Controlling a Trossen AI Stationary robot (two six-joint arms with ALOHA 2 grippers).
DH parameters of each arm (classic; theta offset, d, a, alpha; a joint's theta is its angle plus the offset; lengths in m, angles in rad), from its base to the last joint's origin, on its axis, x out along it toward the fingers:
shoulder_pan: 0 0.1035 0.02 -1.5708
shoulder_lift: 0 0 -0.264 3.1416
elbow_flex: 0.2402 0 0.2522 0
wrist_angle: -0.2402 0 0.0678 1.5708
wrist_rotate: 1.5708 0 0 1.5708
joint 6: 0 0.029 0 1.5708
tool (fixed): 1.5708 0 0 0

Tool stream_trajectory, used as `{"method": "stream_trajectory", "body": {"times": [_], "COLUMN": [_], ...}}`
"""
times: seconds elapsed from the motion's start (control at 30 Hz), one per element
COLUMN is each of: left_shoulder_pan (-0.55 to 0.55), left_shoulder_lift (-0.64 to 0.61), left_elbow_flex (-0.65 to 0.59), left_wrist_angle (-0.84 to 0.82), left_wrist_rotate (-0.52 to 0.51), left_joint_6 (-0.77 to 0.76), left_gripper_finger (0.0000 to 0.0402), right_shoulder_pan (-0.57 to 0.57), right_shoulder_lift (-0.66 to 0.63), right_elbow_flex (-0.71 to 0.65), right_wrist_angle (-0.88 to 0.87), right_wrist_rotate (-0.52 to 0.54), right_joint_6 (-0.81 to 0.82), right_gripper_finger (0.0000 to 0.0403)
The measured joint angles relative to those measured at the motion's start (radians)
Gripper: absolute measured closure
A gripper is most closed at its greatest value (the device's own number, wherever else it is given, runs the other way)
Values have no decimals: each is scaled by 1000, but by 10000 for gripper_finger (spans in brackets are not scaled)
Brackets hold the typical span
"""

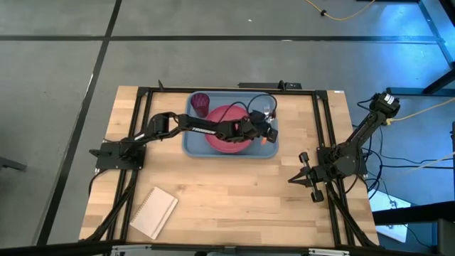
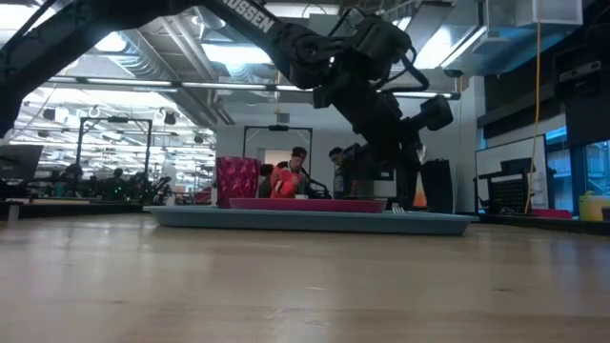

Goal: Pick and place plate/cup/fork/spoon on tray
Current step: Put the orange spoon on the blue serving tray to the right of the pink plate

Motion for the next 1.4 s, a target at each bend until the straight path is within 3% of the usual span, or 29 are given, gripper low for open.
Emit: {"method": "stream_trajectory", "body": {"times": [0.4, 1.4], "left_shoulder_pan": [1, 43], "left_shoulder_lift": [12, 46], "left_elbow_flex": [-1, -1], "left_wrist_angle": [-37, -30], "left_wrist_rotate": [-76, -63], "left_joint_6": [-26, -17], "left_gripper_finger": [401, 390], "right_shoulder_pan": [0, 0], "right_shoulder_lift": [0, 0], "right_elbow_flex": [0, 0], "right_wrist_angle": [5, 6], "right_wrist_rotate": [0, -50], "right_joint_6": [0, 56], "right_gripper_finger": [384, 384]}}
